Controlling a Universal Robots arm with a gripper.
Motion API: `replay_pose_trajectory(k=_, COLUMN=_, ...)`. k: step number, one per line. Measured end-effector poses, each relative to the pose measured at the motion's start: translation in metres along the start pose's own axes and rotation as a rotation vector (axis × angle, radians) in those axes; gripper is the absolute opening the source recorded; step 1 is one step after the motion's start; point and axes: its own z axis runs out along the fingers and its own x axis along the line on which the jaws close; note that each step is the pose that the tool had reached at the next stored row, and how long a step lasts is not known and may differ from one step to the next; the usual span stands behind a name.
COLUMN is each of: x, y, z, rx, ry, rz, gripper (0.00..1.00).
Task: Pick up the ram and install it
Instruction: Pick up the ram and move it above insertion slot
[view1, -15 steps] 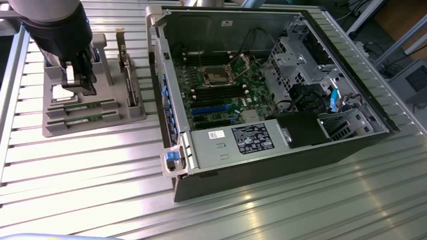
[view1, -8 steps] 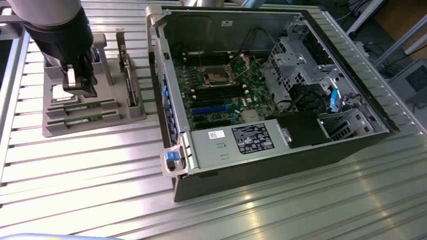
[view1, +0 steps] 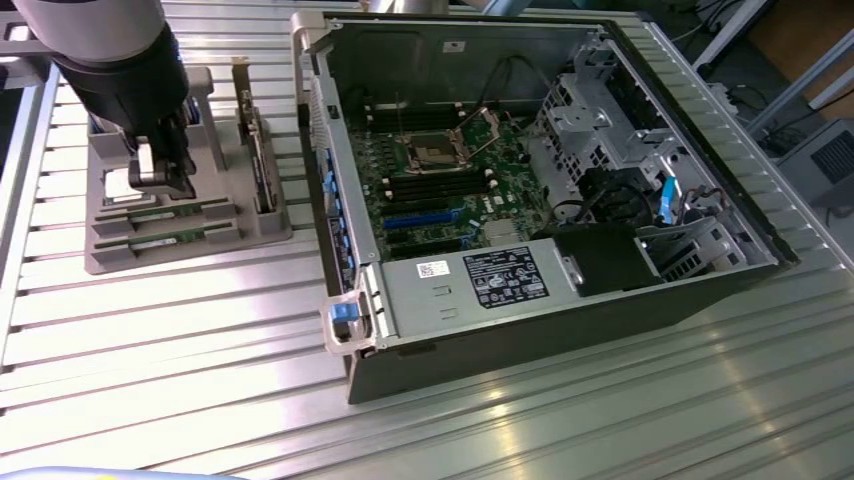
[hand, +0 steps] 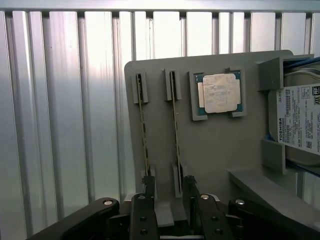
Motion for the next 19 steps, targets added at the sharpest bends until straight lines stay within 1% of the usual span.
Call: replay_pose_trajectory(k=19, x=0.004, y=0.0004, z=0.0173, rx=0.0001, ry=-0.0001, rz=0.000, gripper=0.36)
